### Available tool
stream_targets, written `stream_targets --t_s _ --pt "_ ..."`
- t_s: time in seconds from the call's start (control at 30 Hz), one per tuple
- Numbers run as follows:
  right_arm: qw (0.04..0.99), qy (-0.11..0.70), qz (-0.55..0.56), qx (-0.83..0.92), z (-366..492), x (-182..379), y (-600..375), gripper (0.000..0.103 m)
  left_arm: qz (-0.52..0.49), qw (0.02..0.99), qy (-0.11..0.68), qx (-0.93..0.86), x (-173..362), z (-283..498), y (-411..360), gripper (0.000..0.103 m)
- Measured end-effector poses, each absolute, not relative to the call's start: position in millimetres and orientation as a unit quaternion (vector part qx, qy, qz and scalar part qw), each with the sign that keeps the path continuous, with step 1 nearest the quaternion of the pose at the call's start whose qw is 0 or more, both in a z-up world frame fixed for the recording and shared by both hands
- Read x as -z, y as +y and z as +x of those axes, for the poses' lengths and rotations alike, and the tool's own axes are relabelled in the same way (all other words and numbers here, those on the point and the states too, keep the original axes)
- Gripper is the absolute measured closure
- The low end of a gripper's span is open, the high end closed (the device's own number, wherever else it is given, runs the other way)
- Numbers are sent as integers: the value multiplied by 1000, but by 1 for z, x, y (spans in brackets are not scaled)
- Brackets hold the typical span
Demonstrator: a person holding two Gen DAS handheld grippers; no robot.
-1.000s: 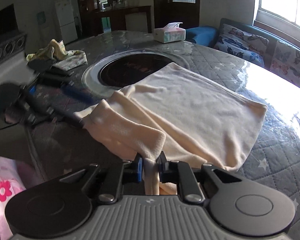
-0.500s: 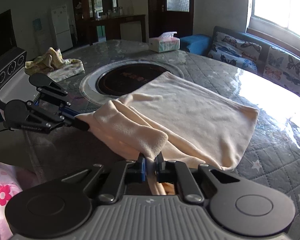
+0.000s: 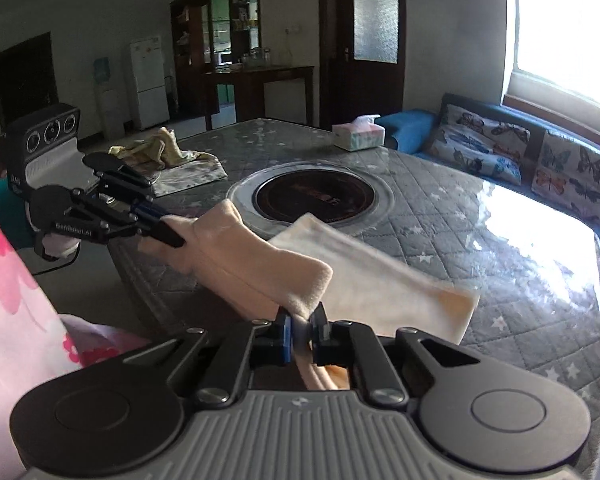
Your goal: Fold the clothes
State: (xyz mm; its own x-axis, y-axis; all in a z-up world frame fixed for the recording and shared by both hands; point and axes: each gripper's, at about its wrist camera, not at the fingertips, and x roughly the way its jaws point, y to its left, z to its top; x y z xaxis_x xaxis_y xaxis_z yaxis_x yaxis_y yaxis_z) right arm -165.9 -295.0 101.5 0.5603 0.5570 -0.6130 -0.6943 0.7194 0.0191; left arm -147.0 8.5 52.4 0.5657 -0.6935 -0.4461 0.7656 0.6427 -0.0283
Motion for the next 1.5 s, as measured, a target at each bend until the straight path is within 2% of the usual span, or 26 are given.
stream_targets --t_s 0.2,0.43,0.73,0.8,0.87,1.03,1.2,1.33,1.5 --pt "879 297 -124 -351 -137 -107 -291 95 69 882 230 406 -54 -107 5 95" --pt "875 323 -122 -340 -63 -93 -284 95 61 880 269 387 -34 -35 -2 95" --pt "878 370 -107 -285 20 -20 -272 92 61 894 304 323 12 24 -21 95" --pt "877 383 -98 -272 27 -3 -271 90 59 897 308 311 14 28 -20 92" --pt "880 384 -93 -264 28 4 -272 81 57 900 313 299 15 32 -20 88" --pt "892 371 -75 -247 20 -4 -286 77 53 905 323 270 18 41 -18 77" --pt "908 352 -58 -219 10 -20 -306 77 42 914 330 233 15 48 -10 72" --pt "904 352 -49 -237 10 -26 -301 81 14 918 317 237 -4 41 -10 75" --pt "892 366 -50 -260 26 -16 -280 86 3 898 322 300 -13 32 -45 78"
